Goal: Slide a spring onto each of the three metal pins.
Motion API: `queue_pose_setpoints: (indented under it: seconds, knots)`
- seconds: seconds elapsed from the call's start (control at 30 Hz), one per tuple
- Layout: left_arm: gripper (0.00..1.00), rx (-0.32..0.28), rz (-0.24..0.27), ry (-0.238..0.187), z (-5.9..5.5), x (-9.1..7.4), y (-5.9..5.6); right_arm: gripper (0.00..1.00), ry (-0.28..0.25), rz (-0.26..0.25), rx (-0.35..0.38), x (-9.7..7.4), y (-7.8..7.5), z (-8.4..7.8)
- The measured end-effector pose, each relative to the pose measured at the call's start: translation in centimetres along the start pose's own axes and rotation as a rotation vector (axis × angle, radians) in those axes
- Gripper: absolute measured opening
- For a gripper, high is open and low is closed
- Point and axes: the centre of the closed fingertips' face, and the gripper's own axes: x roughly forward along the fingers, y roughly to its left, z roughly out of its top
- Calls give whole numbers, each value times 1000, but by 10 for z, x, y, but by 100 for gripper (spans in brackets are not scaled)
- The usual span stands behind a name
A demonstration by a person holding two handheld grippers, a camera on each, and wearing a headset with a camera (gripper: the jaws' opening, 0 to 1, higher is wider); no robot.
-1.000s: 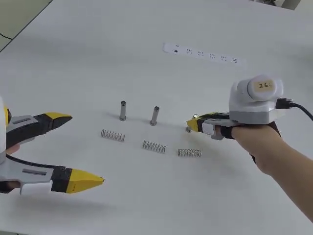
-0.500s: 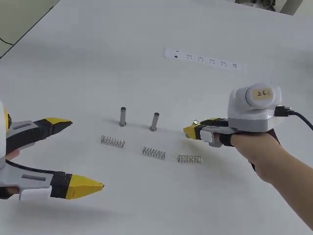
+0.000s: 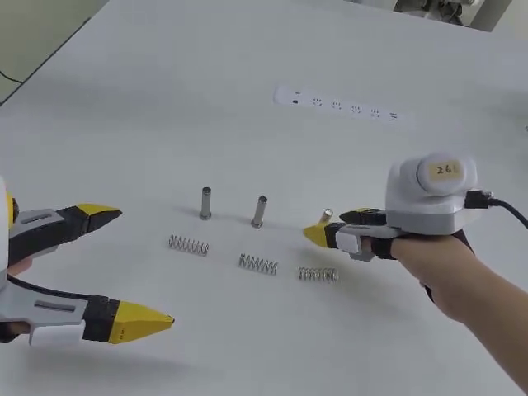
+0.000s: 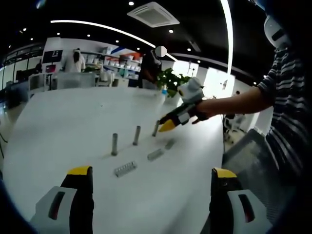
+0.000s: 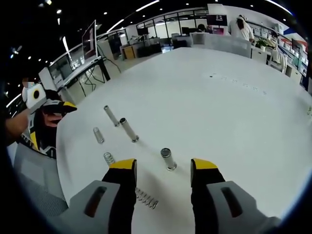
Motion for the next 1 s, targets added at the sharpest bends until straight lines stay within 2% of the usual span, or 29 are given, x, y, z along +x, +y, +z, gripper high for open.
queue_pose_setpoints:
  seconds: [0.37, 0.7, 1.0]
  knots:
    - [98, 3, -7, 2, 0, 1, -4, 50, 5, 17, -12, -6, 4, -6]
    - [98, 5, -4, -2, 2, 1, -1, 51, 22, 32, -57, -11, 4, -9]
    - [98, 7, 0, -6, 3, 1, 1, 51, 40, 69, -99, -22, 12, -12]
